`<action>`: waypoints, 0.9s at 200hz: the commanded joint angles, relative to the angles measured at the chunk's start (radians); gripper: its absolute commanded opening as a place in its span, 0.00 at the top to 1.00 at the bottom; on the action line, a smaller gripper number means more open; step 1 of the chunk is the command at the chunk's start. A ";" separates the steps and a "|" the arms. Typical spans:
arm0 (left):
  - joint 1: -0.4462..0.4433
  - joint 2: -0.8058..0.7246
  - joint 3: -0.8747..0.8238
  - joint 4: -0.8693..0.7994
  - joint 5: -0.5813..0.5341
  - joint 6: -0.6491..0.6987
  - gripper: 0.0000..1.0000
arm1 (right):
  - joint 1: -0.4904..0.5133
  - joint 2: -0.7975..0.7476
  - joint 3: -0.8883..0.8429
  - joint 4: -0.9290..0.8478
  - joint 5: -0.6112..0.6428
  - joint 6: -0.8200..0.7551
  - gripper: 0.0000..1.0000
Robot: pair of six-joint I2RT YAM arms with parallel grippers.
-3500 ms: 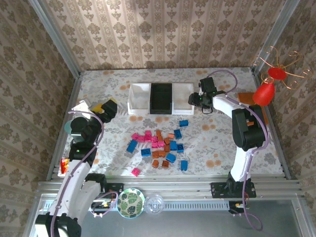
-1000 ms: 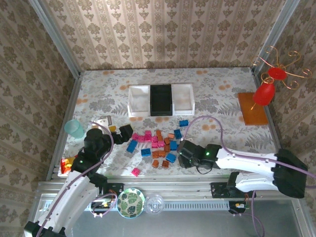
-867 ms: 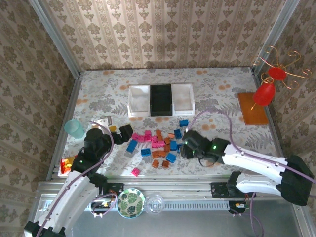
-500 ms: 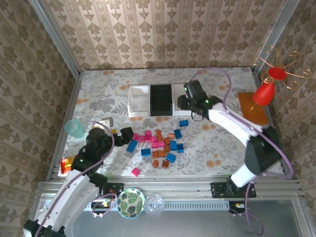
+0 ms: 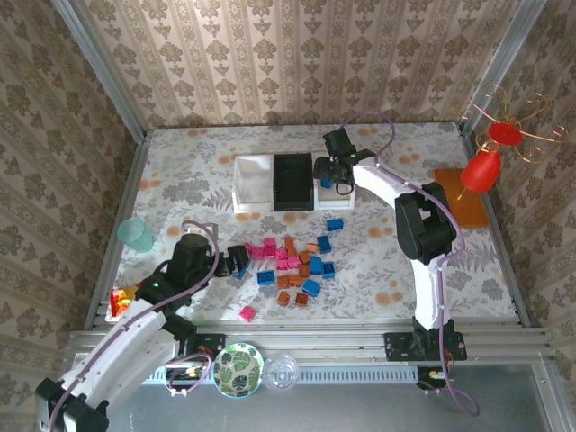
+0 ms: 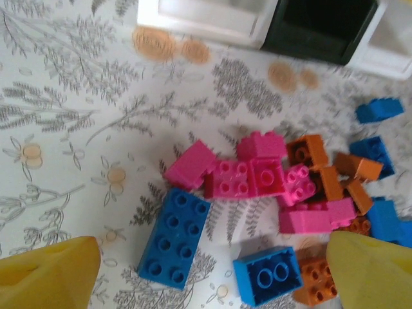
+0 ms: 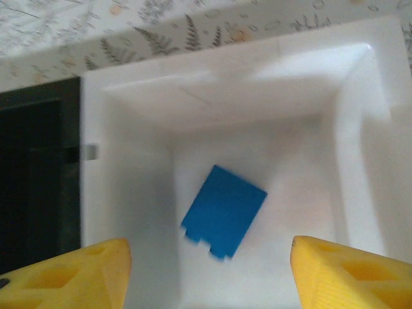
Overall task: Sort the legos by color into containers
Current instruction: Place the lego in the container, then pick up the lego from the bottom-left of the table.
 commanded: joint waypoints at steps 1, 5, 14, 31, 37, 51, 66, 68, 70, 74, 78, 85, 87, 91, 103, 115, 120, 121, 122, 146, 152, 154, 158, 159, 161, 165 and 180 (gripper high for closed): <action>-0.062 0.042 0.049 -0.067 -0.105 -0.031 0.10 | 0.020 -0.139 -0.083 0.033 -0.032 -0.009 0.29; -0.079 0.051 0.051 -0.072 -0.124 -0.033 0.11 | 0.024 -0.167 -0.111 0.046 -0.038 -0.011 0.29; -0.117 0.072 0.055 -0.087 -0.166 -0.039 0.12 | 0.032 -0.227 -0.179 0.074 -0.046 -0.013 0.28; -0.178 0.123 0.052 -0.104 -0.238 -0.053 0.13 | 0.047 -0.340 -0.337 0.137 -0.050 0.001 0.28; -0.192 0.146 0.051 -0.099 -0.252 -0.054 0.13 | 0.051 -0.380 -0.390 0.163 -0.051 0.012 0.28; -0.214 0.211 0.050 -0.081 -0.279 -0.043 0.15 | 0.056 -0.458 -0.500 0.220 -0.062 0.043 0.28; -0.219 0.286 0.062 -0.064 -0.303 -0.019 0.18 | 0.067 -0.523 -0.580 0.267 -0.069 0.070 0.28; -0.220 0.295 0.065 -0.063 -0.306 -0.015 0.18 | 0.069 -0.529 -0.588 0.271 -0.070 0.072 0.28; -0.221 0.305 0.067 -0.062 -0.309 -0.012 0.18 | 0.071 -0.535 -0.596 0.273 -0.070 0.074 0.28; -0.221 0.323 0.072 -0.059 -0.313 -0.005 0.19 | 0.076 -0.547 -0.607 0.277 -0.068 0.076 0.28; -0.222 0.341 0.077 -0.056 -0.316 0.002 0.20 | 0.080 -0.557 -0.617 0.279 -0.062 0.077 0.28; -0.222 0.370 0.082 -0.046 -0.320 0.013 0.21 | 0.089 -0.572 -0.628 0.277 -0.053 0.077 0.28; -0.222 0.376 0.082 -0.044 -0.321 0.016 0.21 | 0.091 -0.575 -0.631 0.277 -0.052 0.077 0.28; -0.223 0.389 0.085 -0.038 -0.324 0.022 0.22 | 0.094 -0.580 -0.634 0.275 -0.051 0.077 0.28; -0.222 0.426 0.091 -0.023 -0.326 0.041 0.24 | 0.096 -0.591 -0.643 0.273 -0.046 0.079 0.28; -0.220 0.457 0.098 -0.011 -0.325 0.050 0.25 | 0.097 -0.601 -0.652 0.272 -0.042 0.085 0.28; -0.217 0.468 0.100 -0.004 -0.320 0.056 0.25 | 0.097 -0.605 -0.656 0.276 -0.041 0.087 0.28; -0.216 0.471 0.101 -0.001 -0.318 0.057 0.25 | 0.097 -0.606 -0.657 0.277 -0.041 0.088 0.28; -0.215 0.473 0.101 0.001 -0.317 0.058 0.25 | 0.097 -0.606 -0.657 0.277 -0.041 0.088 0.28; -0.192 0.525 0.109 0.033 -0.282 0.067 0.29 | 0.097 -0.622 -0.668 0.283 -0.033 0.094 0.28; -0.184 0.537 0.109 0.042 -0.270 0.069 0.30 | 0.097 -0.625 -0.668 0.281 -0.031 0.094 0.28; -0.182 0.542 0.109 0.044 -0.266 0.069 0.30 | 0.097 -0.626 -0.669 0.281 -0.030 0.094 0.28; -0.176 0.549 0.109 0.049 -0.258 0.071 0.31 | 0.097 -0.627 -0.671 0.281 -0.029 0.094 0.28; -0.176 0.551 0.109 0.051 -0.256 0.070 0.31 | 0.097 -0.627 -0.671 0.280 -0.030 0.094 0.28; -0.174 0.556 0.109 0.055 -0.252 0.070 0.32 | 0.097 -0.628 -0.671 0.281 -0.028 0.094 0.28; -0.170 0.563 0.108 0.061 -0.246 0.073 0.33 | 0.097 -0.629 -0.671 0.278 -0.026 0.093 0.28; -0.164 0.591 0.106 0.086 -0.229 0.076 0.36 | 0.097 -0.635 -0.673 0.276 -0.022 0.092 0.28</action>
